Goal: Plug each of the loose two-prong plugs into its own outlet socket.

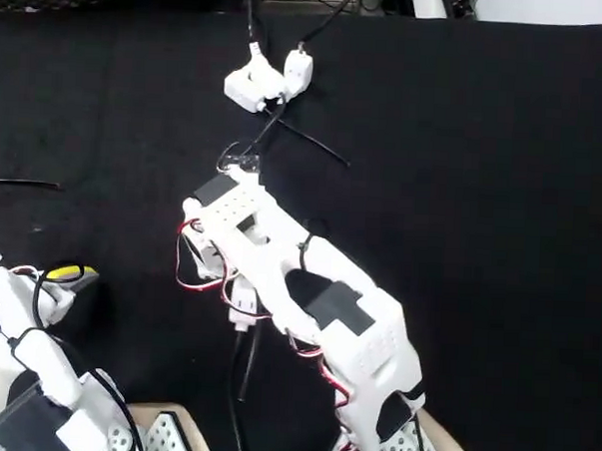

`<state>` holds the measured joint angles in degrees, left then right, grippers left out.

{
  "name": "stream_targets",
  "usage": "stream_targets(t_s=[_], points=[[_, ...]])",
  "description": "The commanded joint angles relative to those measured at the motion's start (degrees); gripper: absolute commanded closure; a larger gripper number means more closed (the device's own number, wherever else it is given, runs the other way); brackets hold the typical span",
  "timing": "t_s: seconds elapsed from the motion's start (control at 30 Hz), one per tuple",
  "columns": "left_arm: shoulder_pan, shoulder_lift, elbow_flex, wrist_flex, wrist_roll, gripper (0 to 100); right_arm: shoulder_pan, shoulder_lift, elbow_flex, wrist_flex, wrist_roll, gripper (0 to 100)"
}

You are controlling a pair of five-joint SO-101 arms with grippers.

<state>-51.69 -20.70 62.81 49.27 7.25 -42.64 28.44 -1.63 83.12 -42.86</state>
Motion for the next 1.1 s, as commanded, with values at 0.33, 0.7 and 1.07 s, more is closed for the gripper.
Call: stream_targets(t_s=[0.33,0.7,1.07], points=[[0.8,0.3,-0.8,-0.6,0.4,55,3.3,-0.3,-12.0,5.9,3.2,96.7],[0.9,0.3,-0.8,-0.6,0.4,55,17.7,-0.3,-23.7,-7.6,17.5,98.5],[2.1,-0.1,0.0,-1.0,0.4,55,26.8,0.5,-27.2,-35.7,29.1,98.5]])
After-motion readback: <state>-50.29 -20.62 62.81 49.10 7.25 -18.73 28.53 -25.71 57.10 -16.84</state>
